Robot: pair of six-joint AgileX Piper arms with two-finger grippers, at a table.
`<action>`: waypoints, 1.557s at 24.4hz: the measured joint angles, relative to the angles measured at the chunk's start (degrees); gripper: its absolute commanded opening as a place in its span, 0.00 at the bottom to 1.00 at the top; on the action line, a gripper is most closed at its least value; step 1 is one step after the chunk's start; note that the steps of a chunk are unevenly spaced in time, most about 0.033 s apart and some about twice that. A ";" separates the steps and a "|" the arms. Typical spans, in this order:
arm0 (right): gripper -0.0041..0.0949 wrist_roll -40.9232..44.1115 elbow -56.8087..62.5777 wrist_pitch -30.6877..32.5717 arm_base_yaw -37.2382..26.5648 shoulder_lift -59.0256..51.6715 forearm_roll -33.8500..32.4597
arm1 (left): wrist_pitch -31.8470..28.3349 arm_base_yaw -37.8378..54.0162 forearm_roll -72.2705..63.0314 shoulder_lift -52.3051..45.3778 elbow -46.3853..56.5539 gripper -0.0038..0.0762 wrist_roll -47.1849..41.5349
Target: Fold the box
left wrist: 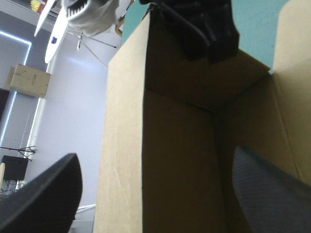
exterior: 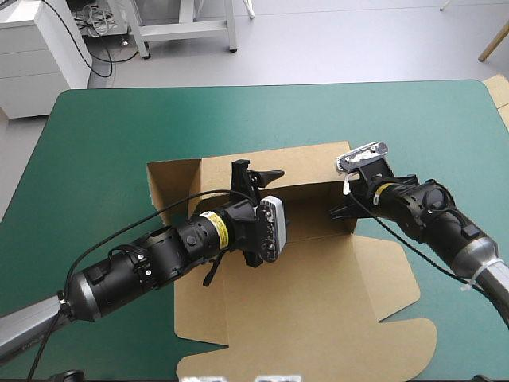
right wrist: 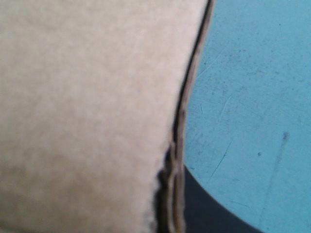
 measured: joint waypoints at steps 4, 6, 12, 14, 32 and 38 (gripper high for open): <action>0.02 0.86 -0.25 -1.02 0.00 0.44 -0.78 | 8.21 -3.10 -1.82 0.00 -3.78 0.80 -0.81; 0.02 1.00 -0.25 -1.14 0.00 0.44 -0.84 | 13.54 -4.06 -2.72 0.00 -6.78 0.78 -2.61; 0.02 1.05 -0.25 -1.27 0.00 0.44 -0.95 | 29.06 -4.42 -9.19 0.00 -17.24 0.12 -4.04; 0.02 1.07 -0.25 -1.27 0.00 0.44 -1.00 | 31.33 -4.42 -9.86 0.00 -19.46 0.06 -4.09; 0.02 1.12 -0.25 -1.27 0.00 0.44 -1.00 | 45.82 23.13 -26.66 1.14 -29.65 0.05 -4.49; 0.02 1.12 -0.25 -1.27 0.00 0.44 -1.00 | 47.96 38.87 -37.08 0.55 -29.65 0.04 -4.76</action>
